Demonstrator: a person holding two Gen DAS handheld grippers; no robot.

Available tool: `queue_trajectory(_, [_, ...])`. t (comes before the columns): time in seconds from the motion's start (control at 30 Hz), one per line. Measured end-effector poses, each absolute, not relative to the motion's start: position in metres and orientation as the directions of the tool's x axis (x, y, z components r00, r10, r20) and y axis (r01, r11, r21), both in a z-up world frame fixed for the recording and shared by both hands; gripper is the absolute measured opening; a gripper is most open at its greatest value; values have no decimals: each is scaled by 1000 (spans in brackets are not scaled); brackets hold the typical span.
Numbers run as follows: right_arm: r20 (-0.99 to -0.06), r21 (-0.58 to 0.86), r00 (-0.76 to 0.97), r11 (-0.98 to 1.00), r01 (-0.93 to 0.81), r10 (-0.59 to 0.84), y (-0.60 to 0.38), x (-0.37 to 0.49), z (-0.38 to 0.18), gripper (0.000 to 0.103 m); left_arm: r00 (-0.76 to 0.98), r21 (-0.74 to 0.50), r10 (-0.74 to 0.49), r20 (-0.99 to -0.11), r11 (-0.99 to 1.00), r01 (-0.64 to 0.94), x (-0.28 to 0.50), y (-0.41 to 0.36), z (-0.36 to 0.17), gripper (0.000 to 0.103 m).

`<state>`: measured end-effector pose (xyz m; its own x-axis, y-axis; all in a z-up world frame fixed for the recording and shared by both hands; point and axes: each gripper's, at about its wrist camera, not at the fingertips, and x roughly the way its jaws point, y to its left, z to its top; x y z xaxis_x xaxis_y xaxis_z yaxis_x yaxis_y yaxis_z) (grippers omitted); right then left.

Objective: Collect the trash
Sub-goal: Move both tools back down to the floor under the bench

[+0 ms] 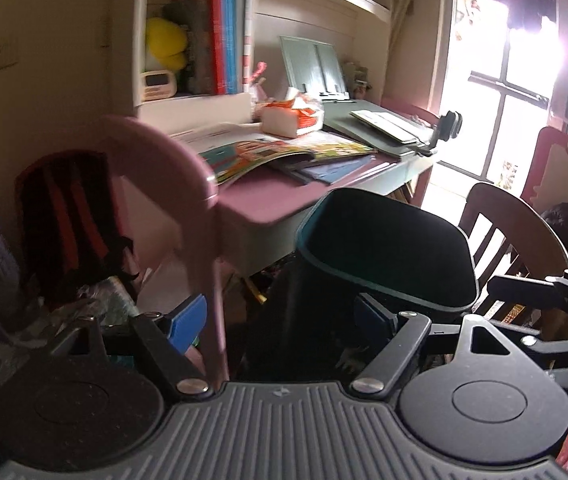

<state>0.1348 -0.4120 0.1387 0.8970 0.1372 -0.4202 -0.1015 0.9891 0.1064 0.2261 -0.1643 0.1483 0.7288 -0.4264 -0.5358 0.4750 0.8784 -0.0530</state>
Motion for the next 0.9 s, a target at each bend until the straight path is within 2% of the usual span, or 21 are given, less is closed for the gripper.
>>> queue_trajectory(0.2, [-403,128,886,973,-193,229,-373,128,138,62,745,-92,-397,-536,904,417,212,-102,139,81])
queue_trajectory(0.43, [-424,146,843,944,-296,331,-318,132,122,66,766,-85,-340,-545,932,353,198,-31,113,82])
queue_trajectory(0.5, [-437,152,823,931,-330,363,-300,136,113,67,768,-86,-321,-555,940,331,197,-11,102,84])
queue_trajectory(0.63, [-468,157,772,900,-406,430,-259,144,87,68,768,-108,-289,-571,954,279,196,34,71,99])
queue_trajectory(0.9, [-584,147,627,827,-542,515,-167,175,6,70,736,-100,-209,-644,977,189,217,115,-16,102])
